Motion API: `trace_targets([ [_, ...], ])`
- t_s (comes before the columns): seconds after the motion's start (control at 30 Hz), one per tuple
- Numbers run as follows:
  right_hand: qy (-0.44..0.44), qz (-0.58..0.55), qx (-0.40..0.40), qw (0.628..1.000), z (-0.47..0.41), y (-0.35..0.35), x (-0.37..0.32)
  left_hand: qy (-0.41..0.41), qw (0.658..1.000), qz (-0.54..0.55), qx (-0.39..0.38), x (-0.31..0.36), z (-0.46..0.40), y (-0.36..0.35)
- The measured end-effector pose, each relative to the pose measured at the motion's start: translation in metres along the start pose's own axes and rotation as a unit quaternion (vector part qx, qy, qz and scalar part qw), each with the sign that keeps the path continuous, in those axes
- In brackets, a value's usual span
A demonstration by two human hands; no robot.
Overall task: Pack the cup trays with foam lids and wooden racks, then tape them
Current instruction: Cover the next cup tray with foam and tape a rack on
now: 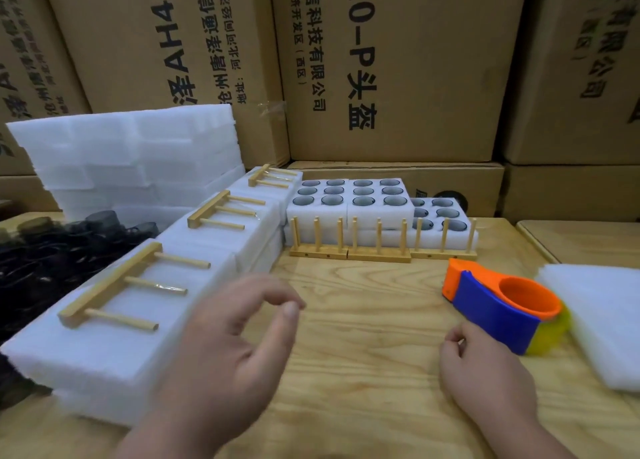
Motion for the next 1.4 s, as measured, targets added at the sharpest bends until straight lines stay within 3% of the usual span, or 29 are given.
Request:
trace_targets([
  [0.03,0.002,-0.003,0.002,1.0,0.0,0.0,0.001,-0.018,0.999,0.005,-0.043,0.008,0.001,-0.024],
  [0.13,0.005,-0.008,-0.006,1.0,-0.001,-0.002,0.001,0.083,0.974,-0.033,-0.21,-0.016,0.018,-0.093],
  [0.23,0.013,-0.005,-0.012,1.0,-0.002,-0.001,0.001,0.142,0.91,-0.152,-0.358,-0.054,0.037,-0.136],
  [0.3,0.033,0.006,-0.023,0.999,-0.001,-0.001,0.0,0.137,0.878,-0.215,-0.406,-0.067,0.05,-0.156],
  [0.57,0.181,0.048,-0.126,0.974,0.015,-0.01,-0.011,0.111,0.871,-0.267,-0.396,-0.096,0.035,-0.177],
  [0.73,0.167,0.037,-0.156,0.973,0.012,-0.012,-0.017,0.106,0.879,-0.265,-0.383,-0.103,0.035,-0.188],
  [0.9,0.179,0.068,-0.293,0.937,-0.023,-0.01,-0.041,0.116,0.885,-0.256,-0.37,-0.106,0.035,-0.191],
  [1.0,0.22,0.096,-0.251,0.938,-0.069,-0.005,-0.075,0.113,0.886,-0.259,-0.368,-0.106,0.034,-0.192],
  [1.17,0.256,0.037,-0.125,0.958,-0.162,0.007,-0.138,0.124,0.884,-0.254,-0.373,-0.104,0.032,-0.191],
  [1.4,0.247,0.188,-0.141,0.94,-0.237,-0.033,-0.176,0.144,0.874,-0.242,-0.395,-0.103,0.027,-0.191],
])
Point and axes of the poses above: each hand's wrist, its own z-axis away from the middle knuckle, its own y-axis out of the back of the hand, x = y × z, the point moved 4 cm from there along -z, towards the middle knuckle, and after that the axes turned 2 degrees about -z, right-handed, at the moved point
